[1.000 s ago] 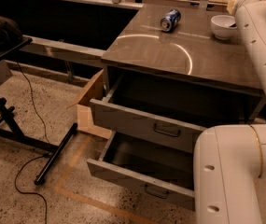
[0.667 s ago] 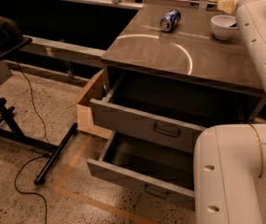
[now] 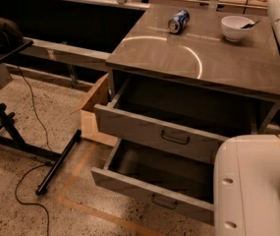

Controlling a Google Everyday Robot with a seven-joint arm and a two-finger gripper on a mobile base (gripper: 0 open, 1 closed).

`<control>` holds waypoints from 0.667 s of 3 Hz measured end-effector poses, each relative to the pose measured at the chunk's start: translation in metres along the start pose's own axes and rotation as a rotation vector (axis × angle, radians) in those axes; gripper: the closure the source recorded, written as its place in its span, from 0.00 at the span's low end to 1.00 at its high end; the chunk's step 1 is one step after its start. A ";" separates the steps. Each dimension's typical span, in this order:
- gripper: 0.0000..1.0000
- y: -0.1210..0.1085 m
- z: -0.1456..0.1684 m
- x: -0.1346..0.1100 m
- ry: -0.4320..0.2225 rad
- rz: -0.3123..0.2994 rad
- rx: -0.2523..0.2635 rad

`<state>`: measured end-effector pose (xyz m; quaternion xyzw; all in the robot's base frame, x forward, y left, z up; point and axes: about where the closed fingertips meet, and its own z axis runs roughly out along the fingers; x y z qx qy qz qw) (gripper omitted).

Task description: Place rxbar blueberry into white bowl

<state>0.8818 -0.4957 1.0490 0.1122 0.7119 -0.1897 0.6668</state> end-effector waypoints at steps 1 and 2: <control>0.00 -0.043 -0.015 -0.029 -0.040 -0.041 0.124; 0.00 -0.044 -0.014 -0.030 -0.044 -0.047 0.132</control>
Offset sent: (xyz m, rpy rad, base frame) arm -0.0251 -0.0264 0.0303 -0.0552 -0.0269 -0.1003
